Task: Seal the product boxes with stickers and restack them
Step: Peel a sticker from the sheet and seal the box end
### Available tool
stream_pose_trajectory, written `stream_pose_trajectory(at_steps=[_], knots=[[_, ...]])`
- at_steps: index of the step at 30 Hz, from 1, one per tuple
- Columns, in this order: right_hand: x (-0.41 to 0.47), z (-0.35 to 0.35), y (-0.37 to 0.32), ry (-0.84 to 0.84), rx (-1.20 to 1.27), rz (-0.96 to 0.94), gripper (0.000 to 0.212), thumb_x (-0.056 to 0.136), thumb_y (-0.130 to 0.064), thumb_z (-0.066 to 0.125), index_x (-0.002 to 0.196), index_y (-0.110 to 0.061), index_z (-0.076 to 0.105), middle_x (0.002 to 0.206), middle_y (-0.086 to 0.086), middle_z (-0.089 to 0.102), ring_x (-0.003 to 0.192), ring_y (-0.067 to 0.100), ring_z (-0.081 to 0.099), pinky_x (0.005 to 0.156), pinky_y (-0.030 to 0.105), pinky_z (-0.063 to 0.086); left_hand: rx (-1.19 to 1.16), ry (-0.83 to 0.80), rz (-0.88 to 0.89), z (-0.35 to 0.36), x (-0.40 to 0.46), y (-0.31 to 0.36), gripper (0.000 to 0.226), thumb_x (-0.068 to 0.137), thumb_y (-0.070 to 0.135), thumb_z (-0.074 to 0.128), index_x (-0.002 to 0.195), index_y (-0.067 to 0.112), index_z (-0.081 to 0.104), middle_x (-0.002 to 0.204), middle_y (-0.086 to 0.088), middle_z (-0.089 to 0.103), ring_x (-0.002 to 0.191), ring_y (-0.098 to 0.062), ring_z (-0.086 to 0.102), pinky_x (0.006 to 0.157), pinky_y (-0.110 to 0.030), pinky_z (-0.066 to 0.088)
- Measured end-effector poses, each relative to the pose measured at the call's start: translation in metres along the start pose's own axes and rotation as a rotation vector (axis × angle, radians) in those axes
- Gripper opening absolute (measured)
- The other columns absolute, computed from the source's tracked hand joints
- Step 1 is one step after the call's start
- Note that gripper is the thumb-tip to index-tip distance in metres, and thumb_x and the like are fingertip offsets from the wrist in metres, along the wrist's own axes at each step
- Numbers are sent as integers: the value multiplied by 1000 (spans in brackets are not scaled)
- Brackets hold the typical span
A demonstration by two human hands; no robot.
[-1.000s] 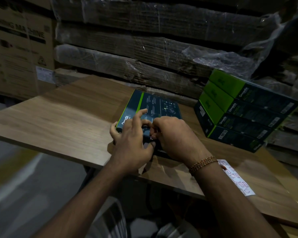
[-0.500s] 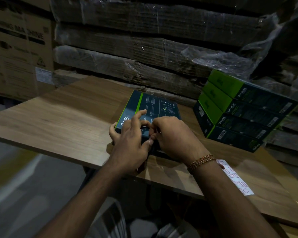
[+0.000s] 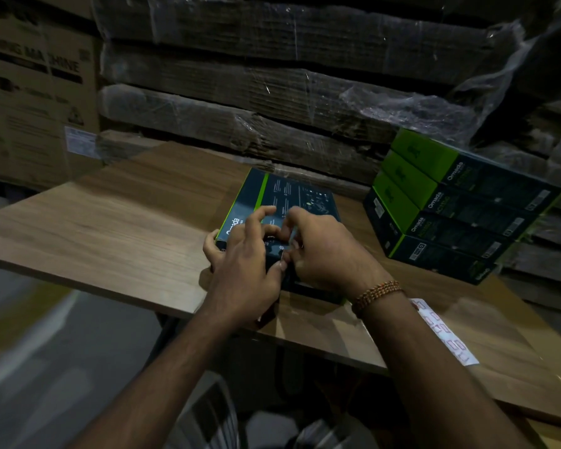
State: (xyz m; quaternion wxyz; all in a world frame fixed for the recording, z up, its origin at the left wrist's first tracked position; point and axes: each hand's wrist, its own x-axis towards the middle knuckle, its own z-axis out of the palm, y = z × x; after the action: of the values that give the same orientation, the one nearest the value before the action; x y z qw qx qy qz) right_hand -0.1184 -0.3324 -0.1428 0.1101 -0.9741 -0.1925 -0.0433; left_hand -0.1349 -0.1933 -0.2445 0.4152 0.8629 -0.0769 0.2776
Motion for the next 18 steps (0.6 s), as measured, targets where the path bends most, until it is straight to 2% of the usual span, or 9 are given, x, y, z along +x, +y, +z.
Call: stream_pose_trajectory(at_steps=[2,5,9,12,14,16,18], knots=[[4,-2,5,-13,75,12,36,93,-23,79,118,-30,53,96,-4,68,90,14,66,81,40,61,-8,6,-3,0,0,0,86,95,30,73,159,42,16,139,24,59,147,-7,38,124,-50,-9],[14,-6,16,-111,262,94,37,91,-22,83,116,-27,57,96,-2,73,90,14,70,82,37,61,-13,7,-4,0,0,0,86,95,31,72,157,47,15,135,26,60,145,-4,38,124,-51,-7],[31,-6,35,-226,476,189,42,80,-21,92,113,-23,66,97,4,73,86,19,70,83,46,61,-23,3,-5,-2,0,1,86,95,31,72,157,52,15,129,28,60,142,-2,38,124,-54,-4],[37,-3,45,-255,569,179,30,84,-11,88,106,-18,68,87,0,68,78,15,64,70,34,54,-21,1,-3,-2,0,2,87,96,31,73,158,53,16,128,29,60,139,1,39,124,-53,-4],[36,-3,47,-249,596,163,25,86,-8,85,98,-19,65,85,-1,66,78,16,62,72,34,53,-24,0,1,-2,0,3,88,96,31,73,158,54,16,126,30,59,135,3,38,123,-52,-3],[32,0,48,-211,608,141,24,87,-9,84,98,-19,64,91,1,67,84,19,63,80,38,55,-22,-5,-1,-3,0,3,90,96,31,74,160,56,15,126,31,59,131,6,36,122,-53,-1],[19,7,45,-85,597,98,21,89,-10,82,97,-19,65,96,-1,69,84,14,66,78,32,56,-22,-11,-7,-4,-1,3,92,96,31,74,160,57,14,125,31,58,127,10,33,123,-55,0]])
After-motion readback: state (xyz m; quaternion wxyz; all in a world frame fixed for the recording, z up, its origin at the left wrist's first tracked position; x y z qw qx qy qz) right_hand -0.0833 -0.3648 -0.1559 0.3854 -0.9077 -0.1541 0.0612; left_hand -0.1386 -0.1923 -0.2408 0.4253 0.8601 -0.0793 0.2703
